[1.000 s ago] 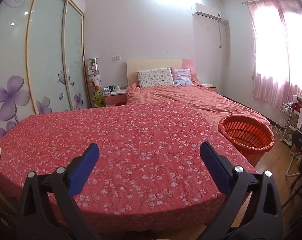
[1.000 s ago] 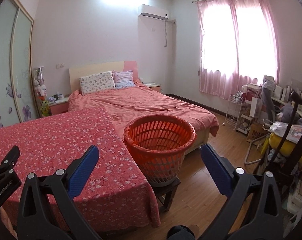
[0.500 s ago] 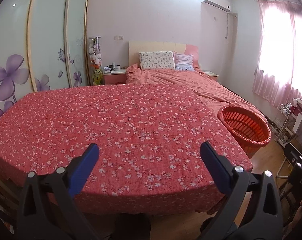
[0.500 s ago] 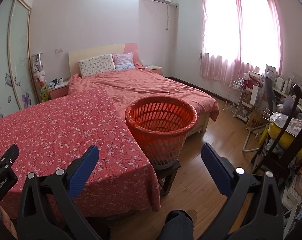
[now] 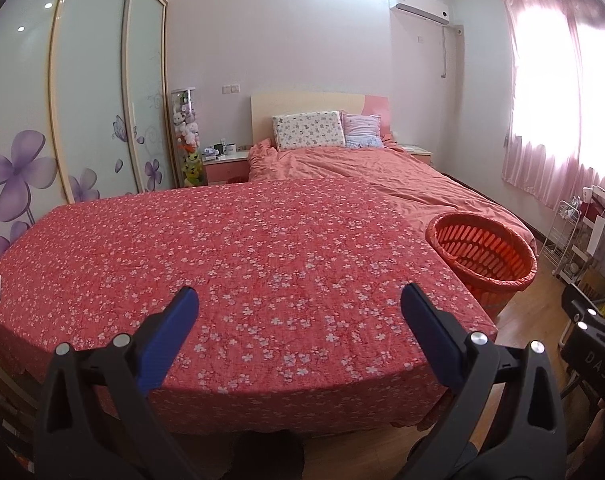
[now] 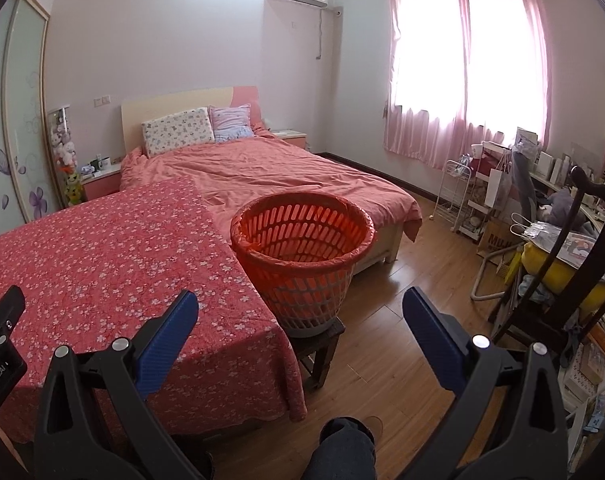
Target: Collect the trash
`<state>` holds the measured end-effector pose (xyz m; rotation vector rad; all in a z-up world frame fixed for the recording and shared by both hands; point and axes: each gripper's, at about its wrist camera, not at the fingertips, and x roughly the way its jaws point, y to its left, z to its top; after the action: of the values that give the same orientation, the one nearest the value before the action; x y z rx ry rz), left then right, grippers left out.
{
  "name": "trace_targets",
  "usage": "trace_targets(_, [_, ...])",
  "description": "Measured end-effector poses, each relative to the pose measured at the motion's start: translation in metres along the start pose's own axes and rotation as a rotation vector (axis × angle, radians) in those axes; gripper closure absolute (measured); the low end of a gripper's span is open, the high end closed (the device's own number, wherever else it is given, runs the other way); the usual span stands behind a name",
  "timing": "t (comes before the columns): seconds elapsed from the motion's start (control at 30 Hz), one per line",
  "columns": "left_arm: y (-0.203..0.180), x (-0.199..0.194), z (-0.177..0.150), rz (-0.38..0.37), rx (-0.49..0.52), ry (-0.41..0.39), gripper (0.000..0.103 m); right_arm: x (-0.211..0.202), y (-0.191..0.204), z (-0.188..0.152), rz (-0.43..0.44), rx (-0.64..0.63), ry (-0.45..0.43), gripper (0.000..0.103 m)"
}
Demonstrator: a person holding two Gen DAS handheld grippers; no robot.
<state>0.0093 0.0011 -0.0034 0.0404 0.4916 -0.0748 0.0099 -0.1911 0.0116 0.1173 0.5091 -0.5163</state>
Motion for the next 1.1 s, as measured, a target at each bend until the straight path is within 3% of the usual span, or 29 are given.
trace_targets(0.4, [-0.0045, -0.0072, 0.0062, -0.011, 0.007, -0.035, 0.004, -0.0022, -0.0057, 0.0020, 0.017, 0.006, -0.012, 0.002])
trace_targets(1.1, [-0.0017, -0.0055, 0.0074, 0.006, -0.024, -0.026, 0.004, -0.0018, -0.0041, 0.0020, 0.034, 0.000, -0.006, 0.002])
